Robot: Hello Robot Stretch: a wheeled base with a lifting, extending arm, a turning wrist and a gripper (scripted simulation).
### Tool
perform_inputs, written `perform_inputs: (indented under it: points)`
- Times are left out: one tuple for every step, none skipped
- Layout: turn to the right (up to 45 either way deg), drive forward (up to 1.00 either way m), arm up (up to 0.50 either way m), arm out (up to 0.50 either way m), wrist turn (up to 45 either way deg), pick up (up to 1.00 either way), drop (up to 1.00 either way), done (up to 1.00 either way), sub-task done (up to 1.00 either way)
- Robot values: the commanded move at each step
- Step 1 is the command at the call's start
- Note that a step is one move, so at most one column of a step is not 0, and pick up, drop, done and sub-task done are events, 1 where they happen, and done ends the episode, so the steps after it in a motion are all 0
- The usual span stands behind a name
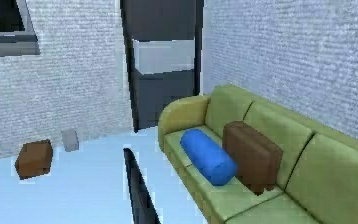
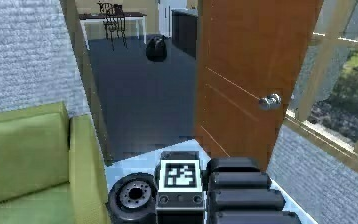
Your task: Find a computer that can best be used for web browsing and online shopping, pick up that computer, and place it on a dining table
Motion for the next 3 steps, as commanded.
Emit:
perform_inputs:
  points:
    - [45.0,0.00,0.00,0.00,0.0,0.00,0.00,0.00,0.00]
    - [45.0,0.00,0.00,0.00,0.0,0.00,0.00,0.00,0.00]
    - [12.0,0.00,0.00,0.00,0.0,0.00,0.00,0.00,0.00]
